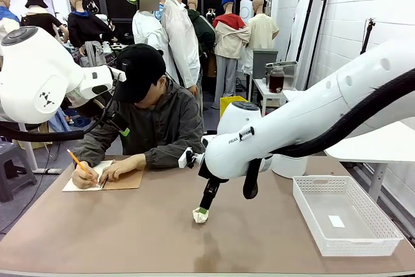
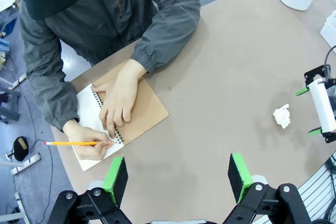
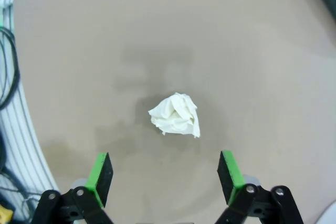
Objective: Sort the paper based on its condition.
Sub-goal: If a person hands you a paper, place it in the Organizing basket , and if it's crumpled, put it in the Trash can.
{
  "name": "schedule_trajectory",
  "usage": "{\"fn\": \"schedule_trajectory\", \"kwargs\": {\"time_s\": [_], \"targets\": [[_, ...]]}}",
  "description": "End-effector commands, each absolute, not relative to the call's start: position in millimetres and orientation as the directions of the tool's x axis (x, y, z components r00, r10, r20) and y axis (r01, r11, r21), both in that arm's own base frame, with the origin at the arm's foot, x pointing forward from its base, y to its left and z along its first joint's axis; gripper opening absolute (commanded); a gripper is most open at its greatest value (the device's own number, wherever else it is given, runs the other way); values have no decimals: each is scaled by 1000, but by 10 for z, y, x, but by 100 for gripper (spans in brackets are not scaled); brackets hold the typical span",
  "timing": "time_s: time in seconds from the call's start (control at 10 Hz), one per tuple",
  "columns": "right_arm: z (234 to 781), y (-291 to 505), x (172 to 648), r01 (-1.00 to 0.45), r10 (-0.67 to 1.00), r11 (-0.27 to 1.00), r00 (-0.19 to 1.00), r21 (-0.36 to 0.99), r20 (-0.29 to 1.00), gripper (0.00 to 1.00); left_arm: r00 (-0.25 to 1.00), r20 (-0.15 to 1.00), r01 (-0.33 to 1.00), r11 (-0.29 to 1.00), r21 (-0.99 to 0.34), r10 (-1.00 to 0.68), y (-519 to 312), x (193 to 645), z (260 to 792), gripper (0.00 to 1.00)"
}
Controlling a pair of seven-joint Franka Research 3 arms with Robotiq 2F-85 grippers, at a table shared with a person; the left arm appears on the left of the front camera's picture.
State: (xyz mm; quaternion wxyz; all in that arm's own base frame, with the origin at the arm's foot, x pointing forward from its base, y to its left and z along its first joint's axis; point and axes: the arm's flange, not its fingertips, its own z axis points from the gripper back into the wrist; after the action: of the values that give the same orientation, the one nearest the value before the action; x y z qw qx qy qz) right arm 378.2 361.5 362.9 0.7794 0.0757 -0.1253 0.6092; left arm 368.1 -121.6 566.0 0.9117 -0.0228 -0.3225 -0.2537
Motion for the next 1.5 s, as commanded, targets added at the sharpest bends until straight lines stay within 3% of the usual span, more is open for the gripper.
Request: {"fn": "schedule_trajectory", "kwargs": {"time_s": [0.0, 1.4], "targets": [[3554, 3664, 3915, -985, 953, 170, 164, -3, 256, 100, 668, 596, 476, 871, 119, -446, -1205, 3685, 5671, 100], [3222, 3955, 4146, -998, 985, 66, 68, 19, 161, 100, 668, 596, 476, 871, 119, -446, -1205, 3685, 5671, 100]]}}
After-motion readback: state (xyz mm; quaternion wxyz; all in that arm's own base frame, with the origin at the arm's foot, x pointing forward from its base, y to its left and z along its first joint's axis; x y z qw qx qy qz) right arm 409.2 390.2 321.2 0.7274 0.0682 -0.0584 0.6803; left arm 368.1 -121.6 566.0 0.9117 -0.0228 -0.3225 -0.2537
